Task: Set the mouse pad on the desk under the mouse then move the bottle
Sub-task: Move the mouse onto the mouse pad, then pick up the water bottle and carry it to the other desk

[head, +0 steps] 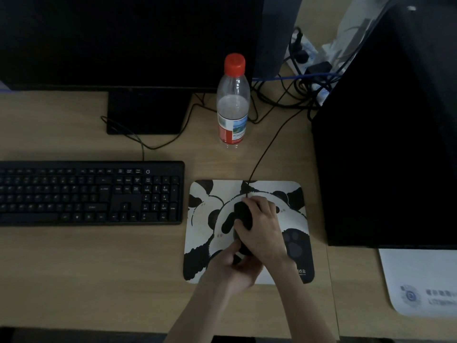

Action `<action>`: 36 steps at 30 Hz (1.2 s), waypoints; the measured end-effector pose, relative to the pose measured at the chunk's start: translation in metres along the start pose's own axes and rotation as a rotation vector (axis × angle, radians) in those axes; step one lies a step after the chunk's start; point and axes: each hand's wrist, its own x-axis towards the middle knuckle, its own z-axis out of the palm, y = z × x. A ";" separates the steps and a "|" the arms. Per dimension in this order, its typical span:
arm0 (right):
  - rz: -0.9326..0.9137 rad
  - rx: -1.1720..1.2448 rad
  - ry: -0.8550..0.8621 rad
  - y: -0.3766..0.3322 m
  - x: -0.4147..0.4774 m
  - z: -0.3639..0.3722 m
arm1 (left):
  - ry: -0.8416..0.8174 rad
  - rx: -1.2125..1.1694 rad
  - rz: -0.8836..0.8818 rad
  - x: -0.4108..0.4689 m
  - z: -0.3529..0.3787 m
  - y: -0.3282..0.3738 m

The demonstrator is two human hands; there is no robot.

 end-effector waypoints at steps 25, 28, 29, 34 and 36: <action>-0.060 0.586 0.213 -0.053 0.063 -0.089 | 0.017 0.531 0.915 -0.048 0.071 0.046; -0.055 0.638 0.224 -0.062 0.088 -0.089 | -0.012 0.786 1.248 -0.038 0.111 0.060; -0.064 0.641 0.222 -0.064 0.096 -0.089 | -0.022 0.880 1.325 -0.034 0.121 0.063; -0.148 0.680 0.189 -0.071 0.131 -0.088 | -0.064 1.333 1.563 -0.013 0.156 0.077; -0.187 0.690 0.189 -0.072 0.141 -0.086 | -0.150 1.402 1.608 -0.004 0.165 0.083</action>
